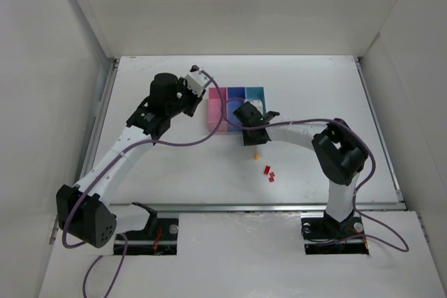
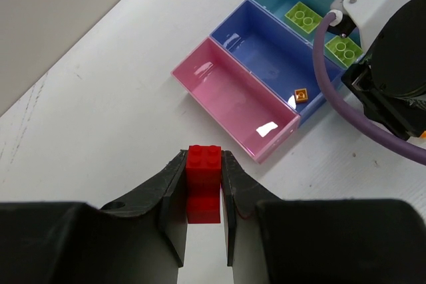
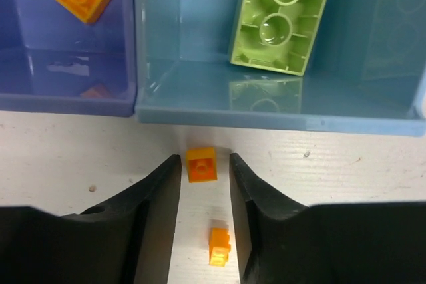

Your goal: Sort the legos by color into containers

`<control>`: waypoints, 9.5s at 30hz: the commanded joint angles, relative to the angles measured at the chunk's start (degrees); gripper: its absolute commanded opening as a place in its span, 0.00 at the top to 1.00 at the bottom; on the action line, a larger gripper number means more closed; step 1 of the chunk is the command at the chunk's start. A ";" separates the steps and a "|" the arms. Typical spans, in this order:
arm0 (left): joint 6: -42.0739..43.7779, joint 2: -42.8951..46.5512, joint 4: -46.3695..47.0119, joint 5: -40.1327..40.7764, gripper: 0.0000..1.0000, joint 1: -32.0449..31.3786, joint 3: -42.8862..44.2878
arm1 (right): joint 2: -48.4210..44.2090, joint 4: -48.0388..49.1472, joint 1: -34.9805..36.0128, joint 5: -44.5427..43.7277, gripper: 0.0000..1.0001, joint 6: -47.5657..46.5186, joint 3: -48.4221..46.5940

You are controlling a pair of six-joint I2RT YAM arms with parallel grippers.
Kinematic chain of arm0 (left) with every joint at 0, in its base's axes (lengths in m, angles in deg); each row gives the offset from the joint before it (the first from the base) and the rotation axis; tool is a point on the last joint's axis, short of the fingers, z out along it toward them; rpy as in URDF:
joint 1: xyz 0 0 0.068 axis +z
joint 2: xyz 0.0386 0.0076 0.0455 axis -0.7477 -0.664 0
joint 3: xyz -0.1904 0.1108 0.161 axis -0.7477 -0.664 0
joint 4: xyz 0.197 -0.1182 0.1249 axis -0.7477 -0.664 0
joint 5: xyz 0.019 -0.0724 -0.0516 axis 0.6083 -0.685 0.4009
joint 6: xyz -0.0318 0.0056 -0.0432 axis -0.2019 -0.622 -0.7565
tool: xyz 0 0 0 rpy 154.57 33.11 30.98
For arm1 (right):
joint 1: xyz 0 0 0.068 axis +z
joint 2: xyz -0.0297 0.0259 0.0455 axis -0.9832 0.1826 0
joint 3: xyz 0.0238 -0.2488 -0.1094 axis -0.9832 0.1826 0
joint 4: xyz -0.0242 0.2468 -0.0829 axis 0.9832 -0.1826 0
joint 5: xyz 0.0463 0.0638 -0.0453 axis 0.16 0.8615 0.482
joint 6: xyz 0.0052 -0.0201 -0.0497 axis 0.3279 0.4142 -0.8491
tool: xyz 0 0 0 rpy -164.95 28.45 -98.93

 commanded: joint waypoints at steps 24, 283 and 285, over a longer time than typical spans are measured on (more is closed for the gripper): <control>-0.46 2.27 0.45 1.57 1.00 0.30 1.88 | -5.85 1.95 -0.57 2.12 0.98 -10.26 -17.86; -2.04 -34.72 -15.99 -11.52 0.49 -18.16 6.27 | -45.82 -9.67 -16.84 22.95 0.36 -16.85 9.45; -3.88 -35.43 -15.99 -11.52 0.55 -18.16 6.97 | -45.82 -9.67 -16.84 22.95 0.36 -16.85 9.45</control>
